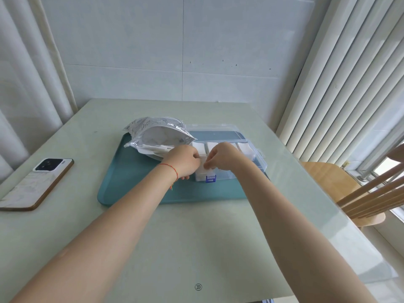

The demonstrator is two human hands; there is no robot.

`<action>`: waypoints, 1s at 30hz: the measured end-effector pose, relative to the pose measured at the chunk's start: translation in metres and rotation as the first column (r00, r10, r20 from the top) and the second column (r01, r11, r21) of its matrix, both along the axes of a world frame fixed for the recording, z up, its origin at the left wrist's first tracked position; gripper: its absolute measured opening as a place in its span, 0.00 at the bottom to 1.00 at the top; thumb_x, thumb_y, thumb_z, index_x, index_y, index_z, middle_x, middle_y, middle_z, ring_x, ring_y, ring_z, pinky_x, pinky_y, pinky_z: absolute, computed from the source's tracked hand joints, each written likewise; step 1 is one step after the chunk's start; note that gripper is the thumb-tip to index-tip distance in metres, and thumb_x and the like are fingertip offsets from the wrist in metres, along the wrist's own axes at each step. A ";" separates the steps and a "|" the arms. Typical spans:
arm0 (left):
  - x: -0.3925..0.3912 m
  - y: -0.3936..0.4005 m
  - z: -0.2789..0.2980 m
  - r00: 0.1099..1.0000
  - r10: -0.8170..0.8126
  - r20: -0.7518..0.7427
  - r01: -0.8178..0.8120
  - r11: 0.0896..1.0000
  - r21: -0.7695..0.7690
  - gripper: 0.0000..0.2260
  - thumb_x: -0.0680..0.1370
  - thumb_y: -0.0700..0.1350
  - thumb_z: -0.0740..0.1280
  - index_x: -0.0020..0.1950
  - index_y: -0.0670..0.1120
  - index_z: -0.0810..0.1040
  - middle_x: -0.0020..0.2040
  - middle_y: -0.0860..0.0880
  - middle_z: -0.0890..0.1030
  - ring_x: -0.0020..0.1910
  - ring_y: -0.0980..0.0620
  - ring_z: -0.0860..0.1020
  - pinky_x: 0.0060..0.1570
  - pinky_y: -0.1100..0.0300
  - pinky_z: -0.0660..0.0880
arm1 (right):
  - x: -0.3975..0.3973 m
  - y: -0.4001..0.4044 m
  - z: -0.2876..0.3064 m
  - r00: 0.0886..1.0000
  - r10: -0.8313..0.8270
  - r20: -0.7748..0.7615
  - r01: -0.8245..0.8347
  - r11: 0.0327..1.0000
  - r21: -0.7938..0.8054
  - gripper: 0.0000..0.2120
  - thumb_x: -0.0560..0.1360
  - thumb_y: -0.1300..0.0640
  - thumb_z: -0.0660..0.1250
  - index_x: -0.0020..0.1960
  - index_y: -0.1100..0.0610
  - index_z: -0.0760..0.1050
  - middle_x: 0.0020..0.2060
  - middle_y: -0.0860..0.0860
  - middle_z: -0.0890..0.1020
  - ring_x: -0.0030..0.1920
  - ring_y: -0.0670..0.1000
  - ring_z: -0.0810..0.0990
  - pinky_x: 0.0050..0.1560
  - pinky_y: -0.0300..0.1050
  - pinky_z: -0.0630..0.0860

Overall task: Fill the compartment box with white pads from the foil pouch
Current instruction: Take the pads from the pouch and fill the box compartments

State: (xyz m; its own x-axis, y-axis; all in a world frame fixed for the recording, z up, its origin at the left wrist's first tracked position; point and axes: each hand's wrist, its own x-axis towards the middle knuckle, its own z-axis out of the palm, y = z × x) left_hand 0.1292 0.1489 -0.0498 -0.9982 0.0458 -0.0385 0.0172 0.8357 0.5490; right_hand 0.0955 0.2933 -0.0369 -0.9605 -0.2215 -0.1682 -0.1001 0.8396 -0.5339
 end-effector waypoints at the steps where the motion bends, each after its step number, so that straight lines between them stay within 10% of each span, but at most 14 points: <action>1: 0.000 0.001 0.002 1.000 -0.020 0.015 0.021 0.998 -0.065 0.09 0.75 0.43 0.59 0.44 0.47 0.79 0.36 0.44 0.84 0.30 0.45 0.82 0.37 0.57 0.79 | 0.000 -0.001 -0.002 1.000 0.023 -0.018 -0.023 0.998 0.051 0.06 0.70 0.58 0.75 0.45 0.58 0.83 0.37 0.51 0.81 0.40 0.50 0.78 0.44 0.42 0.77; 5: -0.002 0.004 0.009 0.996 -0.071 0.048 0.080 0.968 -0.237 0.12 0.76 0.43 0.58 0.46 0.44 0.82 0.36 0.44 0.83 0.36 0.45 0.81 0.37 0.59 0.75 | -0.003 -0.002 -0.002 0.993 0.039 -0.111 -0.020 0.985 0.171 0.07 0.70 0.55 0.74 0.46 0.56 0.83 0.42 0.51 0.83 0.47 0.53 0.80 0.48 0.45 0.77; 13: 0.024 -0.040 0.015 0.861 0.205 -0.465 -0.259 0.964 -0.054 0.06 0.76 0.45 0.63 0.48 0.46 0.79 0.49 0.48 0.76 0.45 0.44 0.75 0.38 0.57 0.66 | 0.004 -0.052 0.011 0.894 0.157 -0.421 -0.202 0.977 -0.065 0.08 0.73 0.62 0.65 0.49 0.55 0.81 0.41 0.47 0.78 0.46 0.51 0.78 0.48 0.45 0.76; 30: 0.035 -0.108 0.003 0.950 0.198 -0.241 -0.255 0.937 -0.238 0.34 0.68 0.55 0.77 0.70 0.51 0.68 0.66 0.46 0.69 0.56 0.42 0.77 0.49 0.52 0.73 | -0.006 -0.113 -0.002 0.840 0.123 -0.529 -0.073 0.991 0.114 0.10 0.78 0.58 0.57 0.51 0.56 0.78 0.48 0.52 0.80 0.45 0.57 0.77 0.40 0.46 0.73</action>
